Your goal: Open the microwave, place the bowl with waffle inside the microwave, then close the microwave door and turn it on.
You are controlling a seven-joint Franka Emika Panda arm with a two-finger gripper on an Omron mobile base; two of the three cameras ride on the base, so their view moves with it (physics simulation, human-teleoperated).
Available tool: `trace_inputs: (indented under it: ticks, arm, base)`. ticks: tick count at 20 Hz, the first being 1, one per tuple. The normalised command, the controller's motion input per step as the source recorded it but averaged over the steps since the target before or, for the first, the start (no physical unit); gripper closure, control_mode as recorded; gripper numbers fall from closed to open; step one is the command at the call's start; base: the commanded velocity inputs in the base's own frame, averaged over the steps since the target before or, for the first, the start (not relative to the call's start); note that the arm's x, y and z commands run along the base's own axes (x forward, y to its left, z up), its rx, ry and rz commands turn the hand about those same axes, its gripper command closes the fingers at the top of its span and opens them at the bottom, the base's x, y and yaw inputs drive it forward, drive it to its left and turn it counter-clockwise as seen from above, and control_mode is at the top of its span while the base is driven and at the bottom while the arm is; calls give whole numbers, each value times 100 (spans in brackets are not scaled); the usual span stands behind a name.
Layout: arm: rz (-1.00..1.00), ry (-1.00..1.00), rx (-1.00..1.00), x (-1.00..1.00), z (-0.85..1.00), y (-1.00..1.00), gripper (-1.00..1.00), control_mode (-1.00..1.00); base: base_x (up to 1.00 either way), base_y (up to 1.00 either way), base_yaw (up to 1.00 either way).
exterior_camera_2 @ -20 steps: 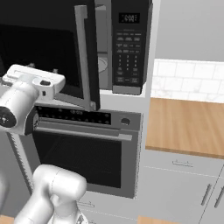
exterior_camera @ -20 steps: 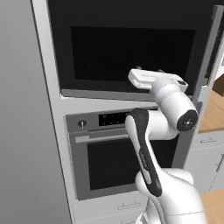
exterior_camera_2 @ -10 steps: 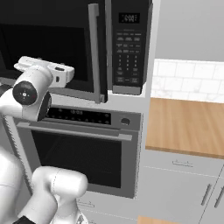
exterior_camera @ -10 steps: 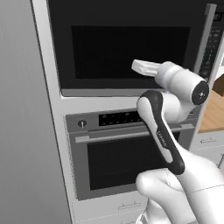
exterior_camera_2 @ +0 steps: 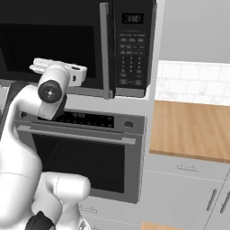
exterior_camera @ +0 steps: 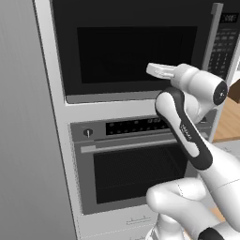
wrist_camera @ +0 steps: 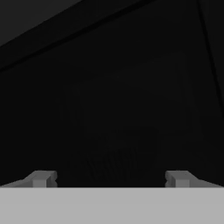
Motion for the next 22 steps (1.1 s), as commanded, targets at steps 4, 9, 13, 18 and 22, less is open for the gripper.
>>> trace_inputs:
  ticks: [4, 9, 13, 18, 22]
  arm:
    - [0, 0, -10, 0, 0, 0, -100, -100]
    - [0, 0, -10, 27, 0, 0, -100, -100]
    - [0, 0, -5, 35, 0, 0, -100, -100]
    - [0, 1, -3, 32, 0, 0, -100, -100]
    - [-2, 0, 0, -23, 5, -8, -100, -100]
  base:
    - [0, 0, 0]
    - [0, 0, 0]
    - [0, 0, 0]
    - [0, 0, 0]
    - [0, 0, 0]
